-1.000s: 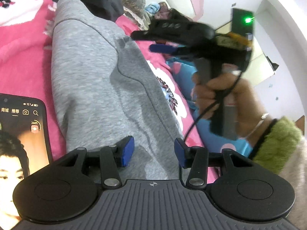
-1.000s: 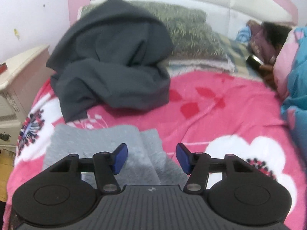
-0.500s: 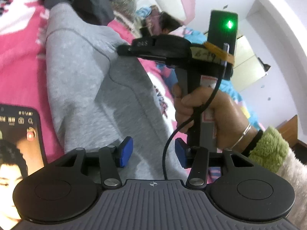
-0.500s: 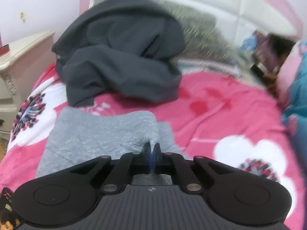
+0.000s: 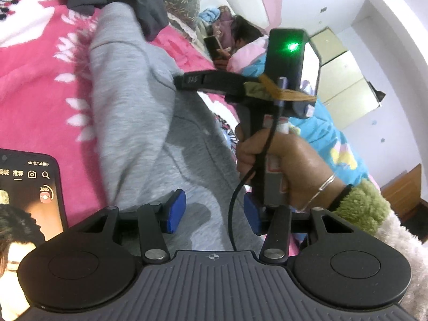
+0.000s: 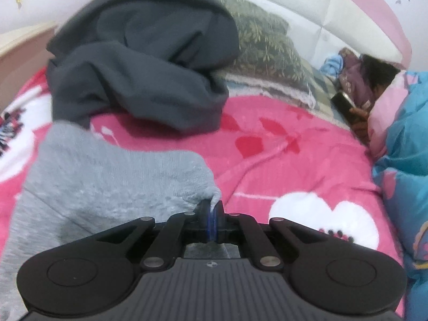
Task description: Fold clothes
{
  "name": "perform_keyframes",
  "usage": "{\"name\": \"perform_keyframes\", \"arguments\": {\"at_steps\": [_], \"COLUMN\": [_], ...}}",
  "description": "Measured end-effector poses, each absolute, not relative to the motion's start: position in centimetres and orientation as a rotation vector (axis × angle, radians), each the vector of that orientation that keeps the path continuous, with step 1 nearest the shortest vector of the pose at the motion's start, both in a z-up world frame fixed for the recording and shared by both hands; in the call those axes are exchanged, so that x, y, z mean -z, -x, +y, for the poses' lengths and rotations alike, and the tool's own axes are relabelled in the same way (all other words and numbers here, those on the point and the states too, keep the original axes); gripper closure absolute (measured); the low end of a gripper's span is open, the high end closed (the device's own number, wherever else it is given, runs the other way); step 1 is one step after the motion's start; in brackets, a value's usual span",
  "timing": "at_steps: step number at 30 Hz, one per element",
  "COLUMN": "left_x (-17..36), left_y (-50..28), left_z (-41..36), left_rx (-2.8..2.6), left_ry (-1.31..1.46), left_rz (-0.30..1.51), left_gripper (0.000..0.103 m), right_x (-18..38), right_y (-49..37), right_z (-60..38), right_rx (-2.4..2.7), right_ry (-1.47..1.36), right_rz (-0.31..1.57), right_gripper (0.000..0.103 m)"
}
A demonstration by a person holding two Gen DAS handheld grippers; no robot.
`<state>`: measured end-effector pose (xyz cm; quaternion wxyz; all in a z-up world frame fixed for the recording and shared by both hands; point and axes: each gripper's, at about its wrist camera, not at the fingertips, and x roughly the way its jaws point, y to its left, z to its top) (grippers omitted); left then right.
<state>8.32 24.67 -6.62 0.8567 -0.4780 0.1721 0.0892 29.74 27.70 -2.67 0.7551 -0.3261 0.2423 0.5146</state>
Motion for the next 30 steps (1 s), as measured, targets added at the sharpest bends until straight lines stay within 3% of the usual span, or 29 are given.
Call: {"name": "perform_keyframes", "arguments": {"at_steps": [4, 5, 7, 19, 24, 30], "left_x": [6.6, 6.5, 6.3, 2.5, 0.3, 3.8], "left_y": [-8.2, -8.4, -8.4, -7.5, -10.7, -14.4], "left_z": [24.8, 24.9, 25.2, 29.5, 33.9, 37.4], "left_rx": [-0.189, -0.188, -0.187, -0.052, -0.043, -0.191], "left_ry": [1.003, 1.001, 0.998, 0.93, 0.766, 0.635], "left_rz": [0.362, 0.362, 0.357, 0.367, 0.428, 0.473], "left_gripper": [0.055, 0.055, 0.055, 0.055, 0.054, 0.058], "right_x": [2.8, 2.0, 0.2, -12.9, -11.8, -5.7], "right_y": [-30.1, -30.3, -30.7, -28.9, -26.0, -26.2], "right_z": [27.2, 26.6, 25.6, 3.0, -0.7, 2.2], "right_rx": [-1.117, -1.101, -1.07, -0.826, -0.864, -0.938], "right_ry": [0.678, 0.661, 0.627, 0.243, 0.218, 0.286], "right_rz": [0.541, 0.542, 0.543, 0.5, 0.585, 0.717], "right_gripper": [0.095, 0.076, 0.051, 0.051, 0.053, 0.063]}}
